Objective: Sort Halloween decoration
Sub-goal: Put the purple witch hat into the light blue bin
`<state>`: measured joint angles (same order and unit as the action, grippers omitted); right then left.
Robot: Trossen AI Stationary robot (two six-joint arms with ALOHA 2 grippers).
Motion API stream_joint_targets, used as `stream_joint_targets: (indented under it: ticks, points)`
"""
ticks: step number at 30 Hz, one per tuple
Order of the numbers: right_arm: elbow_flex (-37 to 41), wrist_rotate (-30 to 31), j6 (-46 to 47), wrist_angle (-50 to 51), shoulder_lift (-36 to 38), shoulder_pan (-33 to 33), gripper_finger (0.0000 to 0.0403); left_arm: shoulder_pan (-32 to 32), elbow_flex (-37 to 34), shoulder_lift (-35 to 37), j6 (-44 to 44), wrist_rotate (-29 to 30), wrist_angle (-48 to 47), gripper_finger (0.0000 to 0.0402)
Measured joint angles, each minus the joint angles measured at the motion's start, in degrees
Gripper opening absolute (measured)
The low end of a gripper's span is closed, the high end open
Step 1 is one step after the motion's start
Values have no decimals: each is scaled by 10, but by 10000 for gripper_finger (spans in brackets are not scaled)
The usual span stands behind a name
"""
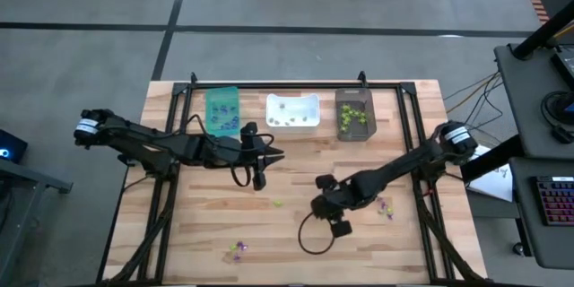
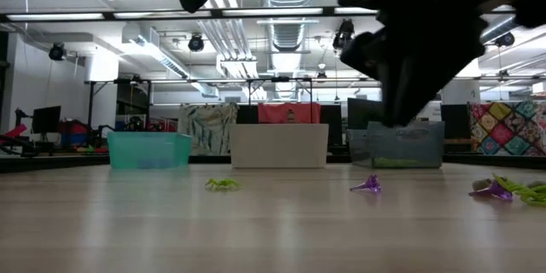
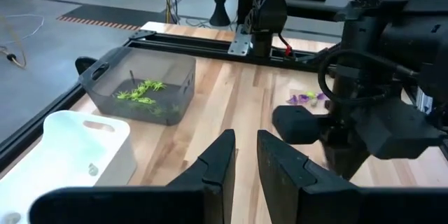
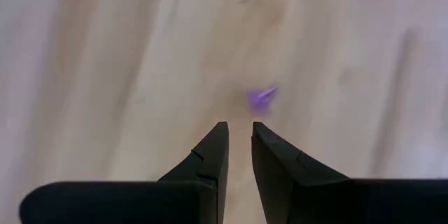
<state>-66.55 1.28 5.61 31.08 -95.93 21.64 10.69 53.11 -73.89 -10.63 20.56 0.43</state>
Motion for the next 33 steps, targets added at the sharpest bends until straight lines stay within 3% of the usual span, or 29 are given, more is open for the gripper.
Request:
stream_joint_targets:
  ticks: [5,18,33]
  points:
    - [-23,22,-40,0,-27,4,63,1,-2,0,-4,0,-5,42]
    - [-26,33,-48,0,-89,-3,157,1,-3,0,-4,-1,-6,42]
    - [-26,10,-52,-31,-109,-26,122,1,-3,-1,-4,-1,-5,42]
